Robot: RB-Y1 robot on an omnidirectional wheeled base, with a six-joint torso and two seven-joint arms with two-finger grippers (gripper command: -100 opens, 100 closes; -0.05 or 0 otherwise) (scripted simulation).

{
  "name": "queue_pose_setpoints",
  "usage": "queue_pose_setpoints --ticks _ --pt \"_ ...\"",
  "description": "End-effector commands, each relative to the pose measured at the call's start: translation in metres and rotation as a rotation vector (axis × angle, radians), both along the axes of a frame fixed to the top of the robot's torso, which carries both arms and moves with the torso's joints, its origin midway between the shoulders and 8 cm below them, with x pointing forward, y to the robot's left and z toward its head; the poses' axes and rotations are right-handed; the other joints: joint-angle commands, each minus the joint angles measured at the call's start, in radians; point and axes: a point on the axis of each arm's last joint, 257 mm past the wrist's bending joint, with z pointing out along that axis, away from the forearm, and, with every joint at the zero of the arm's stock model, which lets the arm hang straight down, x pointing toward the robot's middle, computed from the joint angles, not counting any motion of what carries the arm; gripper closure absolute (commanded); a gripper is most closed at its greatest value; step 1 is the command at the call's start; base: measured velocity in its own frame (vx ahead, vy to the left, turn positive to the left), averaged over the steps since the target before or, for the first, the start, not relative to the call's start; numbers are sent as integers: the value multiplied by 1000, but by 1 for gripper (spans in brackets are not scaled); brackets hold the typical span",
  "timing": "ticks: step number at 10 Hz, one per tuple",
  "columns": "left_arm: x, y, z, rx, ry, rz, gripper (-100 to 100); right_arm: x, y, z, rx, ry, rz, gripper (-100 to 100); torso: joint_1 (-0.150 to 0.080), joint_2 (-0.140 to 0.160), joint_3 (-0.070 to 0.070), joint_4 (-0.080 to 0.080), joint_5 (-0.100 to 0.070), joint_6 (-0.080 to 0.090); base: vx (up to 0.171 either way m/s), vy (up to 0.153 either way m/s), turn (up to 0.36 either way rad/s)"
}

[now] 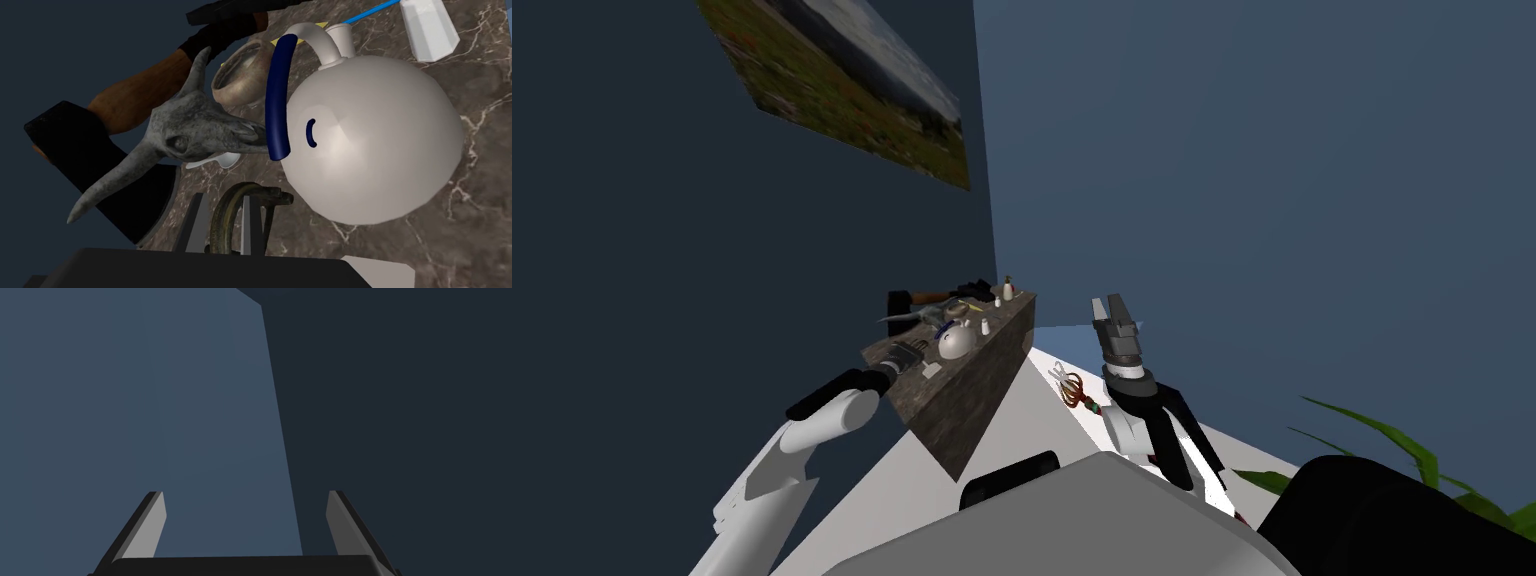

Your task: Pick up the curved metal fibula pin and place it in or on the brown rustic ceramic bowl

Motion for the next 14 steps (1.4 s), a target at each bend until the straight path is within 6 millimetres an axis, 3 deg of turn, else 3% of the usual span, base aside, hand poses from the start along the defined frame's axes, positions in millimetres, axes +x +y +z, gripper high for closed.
queue_pose_setpoints --ticks 1,5,8,14 --pt "9 18 13 20 -20 20 100 0 0 0 0 0 0 0 0 0 0 0 0 0 -3 -23 -59" --pt "23 80 58 80 -76 105 100 0 0 0 0 0 0 0 -2 -3 -2 0 -1 0 24 -47 -127" --pt "24 129 79 109 -88 181 100 0 0 0 0 0 0 0 -4 -8 -4 -2 -1 1 82 -61 -147" --pt "5 221 81 133 -42 341 100 0 0 0 0 0 0 0 -2 -14 -9 -4 0 1 150 -51 -166"
